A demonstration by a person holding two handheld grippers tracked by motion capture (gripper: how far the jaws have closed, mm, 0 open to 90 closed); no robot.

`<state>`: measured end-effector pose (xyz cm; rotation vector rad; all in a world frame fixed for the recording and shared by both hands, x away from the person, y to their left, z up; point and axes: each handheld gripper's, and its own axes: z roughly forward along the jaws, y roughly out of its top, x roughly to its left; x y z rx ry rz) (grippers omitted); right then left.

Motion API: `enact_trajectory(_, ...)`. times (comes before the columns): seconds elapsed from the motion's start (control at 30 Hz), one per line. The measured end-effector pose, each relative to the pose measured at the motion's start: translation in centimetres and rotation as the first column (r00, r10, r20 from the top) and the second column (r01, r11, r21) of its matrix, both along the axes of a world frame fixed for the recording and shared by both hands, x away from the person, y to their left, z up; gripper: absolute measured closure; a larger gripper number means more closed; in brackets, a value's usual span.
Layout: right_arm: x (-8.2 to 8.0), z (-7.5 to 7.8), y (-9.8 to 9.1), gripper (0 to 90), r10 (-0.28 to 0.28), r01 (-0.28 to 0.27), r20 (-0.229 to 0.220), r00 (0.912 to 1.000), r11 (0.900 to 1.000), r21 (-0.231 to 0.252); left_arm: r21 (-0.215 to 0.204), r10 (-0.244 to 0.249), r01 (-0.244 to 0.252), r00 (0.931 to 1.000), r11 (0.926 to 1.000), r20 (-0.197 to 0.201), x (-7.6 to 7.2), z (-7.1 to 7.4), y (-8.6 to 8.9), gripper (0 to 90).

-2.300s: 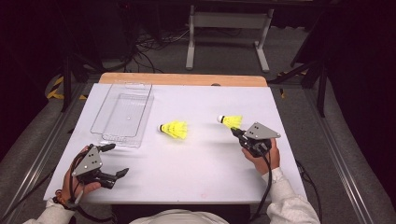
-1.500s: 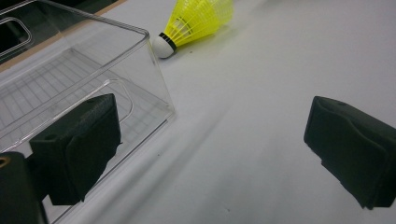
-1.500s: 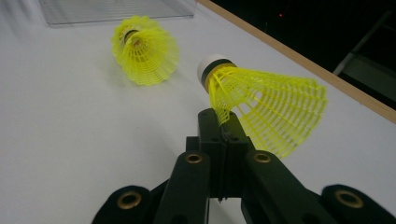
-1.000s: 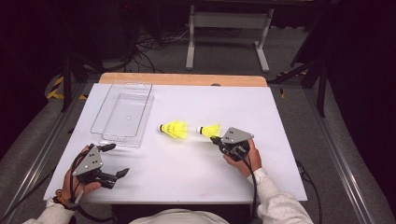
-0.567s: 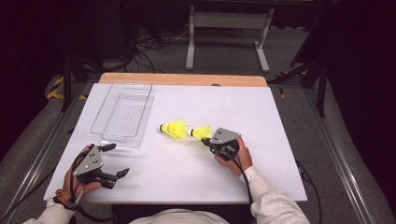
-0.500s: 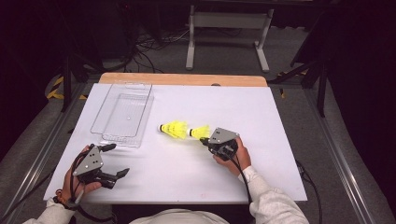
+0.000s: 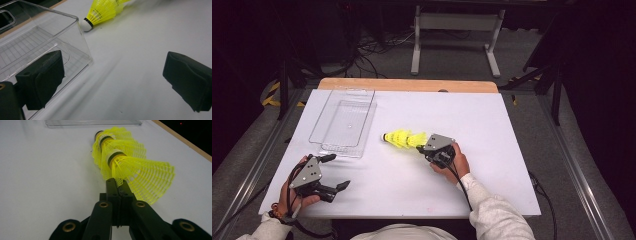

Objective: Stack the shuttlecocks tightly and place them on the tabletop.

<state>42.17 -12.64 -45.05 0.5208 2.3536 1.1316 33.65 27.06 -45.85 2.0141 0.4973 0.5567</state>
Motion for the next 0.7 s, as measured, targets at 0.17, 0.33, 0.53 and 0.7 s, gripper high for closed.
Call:
enact_trajectory(0.17,0.5,-0.1,0.9,90.0,0.007,-0.006,-0.008,1.0,0.9999,0.011,0.003,-0.001,0.001,1.0,1.0,0.0,0.0,0.0,0.0,4.8)
enact_trajectory(0.33,0.9,-0.2,1.4,90.0,0.003,-0.003,-0.008,1.0,1.0,0.005,0.003,-0.002,0.002,1.0,1.0,-0.002,0.0,0.0,0.0,4.8)
enact_trajectory(0.53,1.0,-0.3,1.7,90.0,-0.003,0.003,-0.017,0.9999,1.0,0.0,0.001,-0.004,0.004,1.0,1.0,-0.006,0.0,0.0,-0.1,4.8)
enact_trajectory(0.7,1.3,-0.3,2.2,90.0,-0.009,0.008,-0.022,0.9997,0.9999,-0.007,0.002,-0.006,0.006,1.0,1.0,-0.005,0.0,-0.1,-0.1,4.8)
